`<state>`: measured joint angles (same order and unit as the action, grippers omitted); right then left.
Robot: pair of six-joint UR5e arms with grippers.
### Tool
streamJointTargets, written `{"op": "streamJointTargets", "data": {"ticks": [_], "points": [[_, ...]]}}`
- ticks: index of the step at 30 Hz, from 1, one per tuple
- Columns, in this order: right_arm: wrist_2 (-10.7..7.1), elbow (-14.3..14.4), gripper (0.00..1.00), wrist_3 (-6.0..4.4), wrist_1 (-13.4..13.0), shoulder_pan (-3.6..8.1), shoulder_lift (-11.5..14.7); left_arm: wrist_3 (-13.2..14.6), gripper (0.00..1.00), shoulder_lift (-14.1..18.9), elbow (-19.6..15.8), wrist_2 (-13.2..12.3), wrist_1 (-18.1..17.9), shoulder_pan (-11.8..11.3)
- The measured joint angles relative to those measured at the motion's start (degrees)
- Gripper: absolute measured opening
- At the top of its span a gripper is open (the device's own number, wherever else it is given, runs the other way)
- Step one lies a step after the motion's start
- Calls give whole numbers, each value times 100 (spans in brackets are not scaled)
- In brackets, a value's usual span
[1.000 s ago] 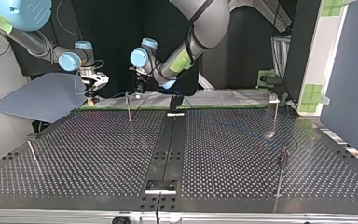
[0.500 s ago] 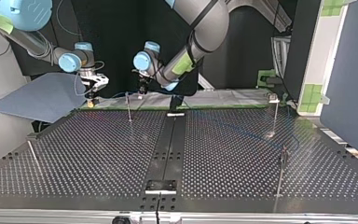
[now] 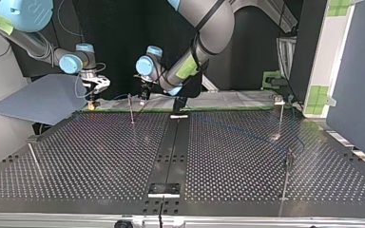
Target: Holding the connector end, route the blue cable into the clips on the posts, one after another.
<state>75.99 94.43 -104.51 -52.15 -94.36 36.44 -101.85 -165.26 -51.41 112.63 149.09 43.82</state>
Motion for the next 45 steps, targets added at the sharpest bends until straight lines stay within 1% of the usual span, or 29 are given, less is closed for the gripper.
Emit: {"op": "streamJointTargets", "data": {"ticks": [5,11,14,18,23,25,29,33,35,38,45], "points": [[92,-48,0,-31,-4,8,-7,3,0,0,1,-2,2,-62],[139,-72,0,-43,-67,-20,-13,7,0,-3,2,0,-6,-147],[149,-72,0,-44,-122,-25,-20,10,0,-7,2,-45,3,-195],[153,-75,0,-45,-170,-35,-25,6,0,-2,5,-224,55,-244],[139,-129,0,-65,-206,-46,-121,3,0,-8,115,-453,213,-216],[134,-196,0,-57,-167,-51,-202,5,0,-8,156,-556,285,-178],[153,-324,0,17,14,-53,-382,7,0,-6,199,-777,345,-103],[161,-400,0,34,114,-58,-430,8,0,-6,210,-971,350,-55],[162,-435,0,31,145,-59,-438,7,0,-8,212,-974,343,-62],[163,-481,0,27,202,-60,-445,7,0,-8,222,-883,336,-103],[172,-587,0,-1,315,-62,-448,7,0,-15,254,-534,333,-246]]}}
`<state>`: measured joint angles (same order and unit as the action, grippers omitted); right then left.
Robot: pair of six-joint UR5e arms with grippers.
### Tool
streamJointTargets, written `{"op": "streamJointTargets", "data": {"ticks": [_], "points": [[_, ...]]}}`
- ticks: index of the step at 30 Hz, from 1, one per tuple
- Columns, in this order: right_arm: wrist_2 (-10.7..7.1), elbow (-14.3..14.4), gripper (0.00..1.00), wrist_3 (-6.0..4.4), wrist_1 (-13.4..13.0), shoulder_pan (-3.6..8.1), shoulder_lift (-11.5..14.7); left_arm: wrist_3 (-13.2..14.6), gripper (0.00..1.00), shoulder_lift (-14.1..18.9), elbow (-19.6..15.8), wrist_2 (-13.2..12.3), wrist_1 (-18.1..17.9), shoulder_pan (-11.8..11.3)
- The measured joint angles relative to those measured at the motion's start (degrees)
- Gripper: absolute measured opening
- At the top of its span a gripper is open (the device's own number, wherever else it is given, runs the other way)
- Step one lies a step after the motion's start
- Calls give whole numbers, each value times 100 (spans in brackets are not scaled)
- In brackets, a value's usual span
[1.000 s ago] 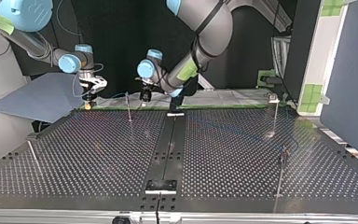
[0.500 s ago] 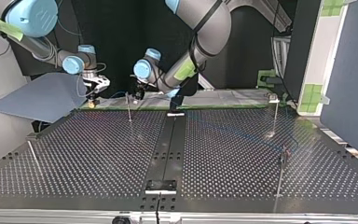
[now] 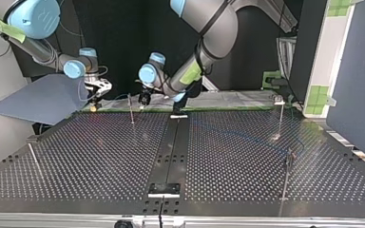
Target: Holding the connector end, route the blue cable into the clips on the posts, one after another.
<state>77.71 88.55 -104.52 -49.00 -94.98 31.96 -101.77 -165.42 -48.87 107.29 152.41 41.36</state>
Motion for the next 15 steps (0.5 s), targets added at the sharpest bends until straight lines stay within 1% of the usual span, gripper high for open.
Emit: {"op": "streamJointTargets", "data": {"ticks": [3,7,11,13,15], "points": [[6,-56,0,-31,79,0,-4,0,0,-1,-1,123,0,-33],[28,-141,0,-49,220,-3,-7,0,0,-11,2,162,-13,-49],[112,-213,0,-67,375,-1,-4,-4,0,-100,66,126,12,-66],[185,-240,0,-108,447,0,-5,-3,0,-180,142,112,75,-65],[281,-254,0,-170,490,9,-6,-5,0,-233,228,116,120,-64]]}}
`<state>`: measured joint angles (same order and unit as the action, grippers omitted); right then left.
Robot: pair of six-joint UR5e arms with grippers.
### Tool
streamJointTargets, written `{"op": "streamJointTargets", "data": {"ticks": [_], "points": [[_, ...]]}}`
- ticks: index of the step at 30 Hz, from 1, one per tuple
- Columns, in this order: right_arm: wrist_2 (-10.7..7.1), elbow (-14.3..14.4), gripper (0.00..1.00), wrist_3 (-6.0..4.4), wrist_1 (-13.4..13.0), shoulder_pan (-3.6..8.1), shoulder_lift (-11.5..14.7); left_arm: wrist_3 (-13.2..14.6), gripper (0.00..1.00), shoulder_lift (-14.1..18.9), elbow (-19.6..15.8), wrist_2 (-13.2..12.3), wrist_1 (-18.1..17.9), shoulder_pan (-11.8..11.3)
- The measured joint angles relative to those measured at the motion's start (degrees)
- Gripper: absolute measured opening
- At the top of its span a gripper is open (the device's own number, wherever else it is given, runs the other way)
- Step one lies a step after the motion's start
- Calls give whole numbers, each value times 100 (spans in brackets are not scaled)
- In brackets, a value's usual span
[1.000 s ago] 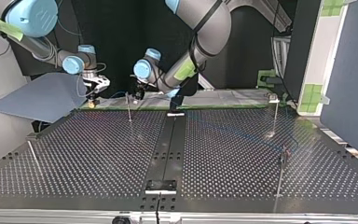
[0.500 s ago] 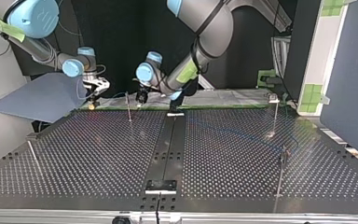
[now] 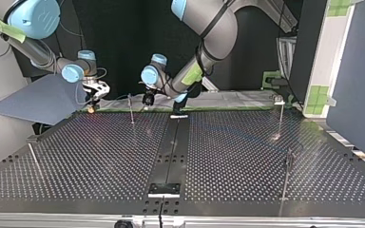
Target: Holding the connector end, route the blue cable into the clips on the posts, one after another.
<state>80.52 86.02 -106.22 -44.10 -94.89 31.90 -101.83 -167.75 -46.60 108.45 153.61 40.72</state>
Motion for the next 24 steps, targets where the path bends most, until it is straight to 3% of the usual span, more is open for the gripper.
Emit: {"op": "streamJointTargets", "data": {"ticks": [5,14,19,24], "points": [[262,-10,0,-160,0,23,-2,-2,0,-37,133,75,39,-40],[658,-104,0,-206,14,24,-3,51,0,-40,194,374,14,-181],[679,-121,0,-194,19,17,-3,80,0,-40,195,401,-3,-222],[592,-134,0,-184,-6,3,-3,91,0,-39,196,338,-5,-228]]}}
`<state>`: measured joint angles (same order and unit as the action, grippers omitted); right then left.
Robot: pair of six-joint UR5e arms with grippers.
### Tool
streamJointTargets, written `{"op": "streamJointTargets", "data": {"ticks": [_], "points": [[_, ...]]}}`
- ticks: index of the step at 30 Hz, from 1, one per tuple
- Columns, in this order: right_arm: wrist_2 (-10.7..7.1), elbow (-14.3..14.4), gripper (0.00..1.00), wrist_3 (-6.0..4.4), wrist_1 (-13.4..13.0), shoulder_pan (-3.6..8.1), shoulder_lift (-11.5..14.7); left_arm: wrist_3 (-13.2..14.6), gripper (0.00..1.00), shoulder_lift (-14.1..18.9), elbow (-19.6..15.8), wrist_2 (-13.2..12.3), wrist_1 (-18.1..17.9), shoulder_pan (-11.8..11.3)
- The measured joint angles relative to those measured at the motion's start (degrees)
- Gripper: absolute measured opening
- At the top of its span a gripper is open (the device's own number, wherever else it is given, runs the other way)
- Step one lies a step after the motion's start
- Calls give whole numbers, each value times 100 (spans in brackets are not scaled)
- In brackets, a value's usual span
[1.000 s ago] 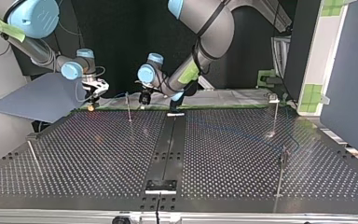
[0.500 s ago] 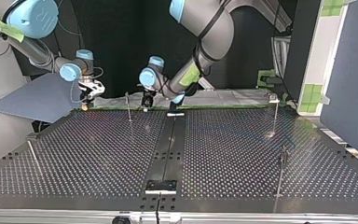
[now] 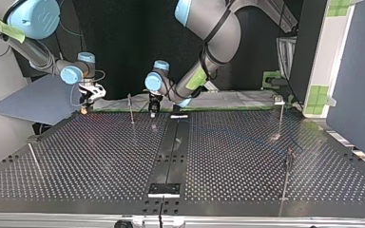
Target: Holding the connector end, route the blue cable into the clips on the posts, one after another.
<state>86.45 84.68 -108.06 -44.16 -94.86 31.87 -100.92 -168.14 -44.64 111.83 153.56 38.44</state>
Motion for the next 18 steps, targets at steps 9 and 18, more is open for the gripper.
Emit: {"op": "streamJointTargets", "data": {"ticks": [9,18], "points": [[-441,-14,0,11,-53,-10,-6,-10,59,4,1,-163,13,-12],[-606,-16,0,13,-30,-11,-9,170,82,15,1,-52,347,77]]}}
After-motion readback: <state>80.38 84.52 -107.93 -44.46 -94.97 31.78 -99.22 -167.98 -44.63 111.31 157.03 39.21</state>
